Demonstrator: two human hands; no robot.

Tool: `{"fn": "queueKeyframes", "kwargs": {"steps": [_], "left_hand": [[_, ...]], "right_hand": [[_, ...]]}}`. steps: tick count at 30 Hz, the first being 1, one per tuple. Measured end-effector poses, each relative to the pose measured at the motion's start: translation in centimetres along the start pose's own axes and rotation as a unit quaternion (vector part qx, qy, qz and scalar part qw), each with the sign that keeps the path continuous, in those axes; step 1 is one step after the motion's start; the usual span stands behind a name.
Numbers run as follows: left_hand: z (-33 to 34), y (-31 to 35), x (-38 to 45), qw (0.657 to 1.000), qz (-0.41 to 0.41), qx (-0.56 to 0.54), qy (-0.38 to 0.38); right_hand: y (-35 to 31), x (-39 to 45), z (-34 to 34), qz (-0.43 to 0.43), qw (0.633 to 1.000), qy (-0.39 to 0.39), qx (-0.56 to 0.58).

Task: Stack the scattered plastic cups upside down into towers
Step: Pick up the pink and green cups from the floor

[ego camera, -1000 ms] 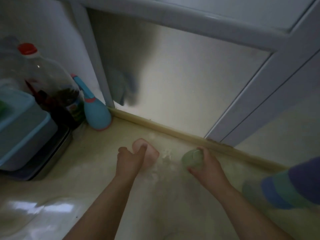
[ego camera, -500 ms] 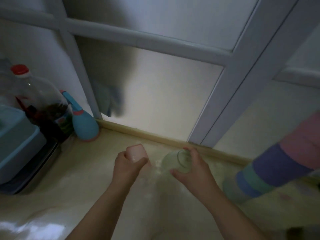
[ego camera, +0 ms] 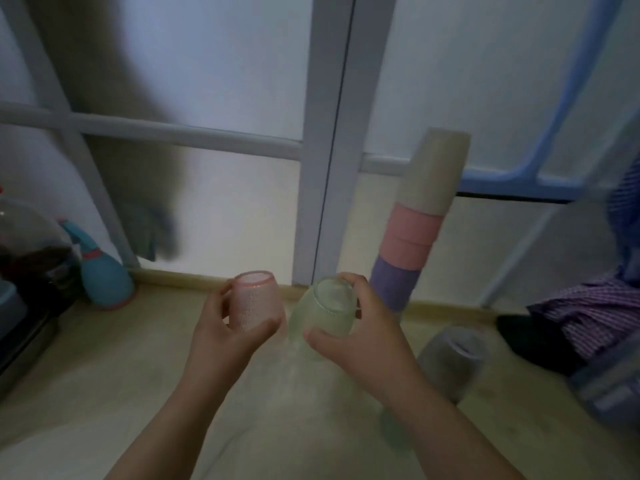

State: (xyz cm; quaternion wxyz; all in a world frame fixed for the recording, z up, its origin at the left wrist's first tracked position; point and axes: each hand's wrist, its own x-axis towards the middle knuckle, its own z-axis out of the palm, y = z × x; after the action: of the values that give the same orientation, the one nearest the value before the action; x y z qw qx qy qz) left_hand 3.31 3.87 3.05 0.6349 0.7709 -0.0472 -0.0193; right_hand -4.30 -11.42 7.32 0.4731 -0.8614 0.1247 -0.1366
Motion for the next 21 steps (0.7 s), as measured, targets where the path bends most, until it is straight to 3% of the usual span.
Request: {"fn": "queueKeyframes", "kwargs": {"steps": [6, 11, 21], "left_hand": [[5.0, 5.0, -4.2, 0.995, 0.072, -0.017, -0.070], [8.4, 6.4, -6.7, 0.993, 0.072, -0.040, -0.087], [9.6, 5.5, -7.7, 0.992, 0.071, -0.049, -0.094]], "right_hand": [[0.2, -4.1, -8.6, -0.024, 0.995, 0.093, 0.023], [2.6, -5.6, -14.4, 0.023, 0.985, 0.170, 0.034], [8.1, -4.3, -13.4, 0.069, 0.986, 0.148, 0.016]]}}
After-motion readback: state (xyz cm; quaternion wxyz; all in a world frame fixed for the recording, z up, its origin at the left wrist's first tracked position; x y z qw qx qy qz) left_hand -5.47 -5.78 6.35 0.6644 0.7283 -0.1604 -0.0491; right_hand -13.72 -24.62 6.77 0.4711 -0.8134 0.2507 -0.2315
